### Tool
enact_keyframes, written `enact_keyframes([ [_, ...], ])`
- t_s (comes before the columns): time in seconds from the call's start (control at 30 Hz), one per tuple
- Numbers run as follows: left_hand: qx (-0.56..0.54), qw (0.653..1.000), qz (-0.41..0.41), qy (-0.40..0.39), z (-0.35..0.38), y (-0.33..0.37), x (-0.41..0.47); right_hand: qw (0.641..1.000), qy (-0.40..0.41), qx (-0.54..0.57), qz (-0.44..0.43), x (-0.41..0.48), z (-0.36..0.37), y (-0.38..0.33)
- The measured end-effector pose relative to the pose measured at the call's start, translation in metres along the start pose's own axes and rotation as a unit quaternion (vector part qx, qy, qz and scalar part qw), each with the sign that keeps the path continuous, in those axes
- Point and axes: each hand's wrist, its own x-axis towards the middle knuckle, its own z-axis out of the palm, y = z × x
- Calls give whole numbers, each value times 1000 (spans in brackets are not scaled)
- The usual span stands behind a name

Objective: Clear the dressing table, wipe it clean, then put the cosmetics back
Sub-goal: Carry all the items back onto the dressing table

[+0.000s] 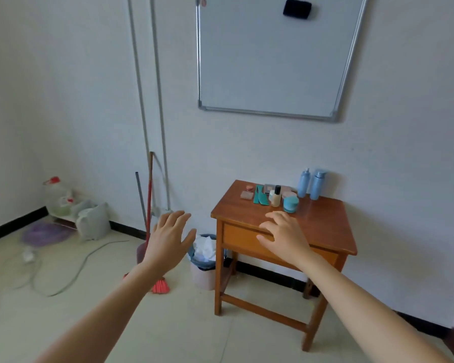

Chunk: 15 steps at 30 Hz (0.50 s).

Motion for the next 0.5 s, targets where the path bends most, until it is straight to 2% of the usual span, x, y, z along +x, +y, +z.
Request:
enact_keyframes([
  [0.23, 17, 1000, 21, 14, 3, -15, 99, 999, 29, 40, 22, 107, 9, 28],
  [0.37, -8, 1000, -5, 17, 24, -30, 143, 998, 4, 48, 47, 147, 32, 49],
  [0.5, -27, 999, -26, -14, 68, -53, 166, 995, -47, 54, 73, 163, 74, 60],
])
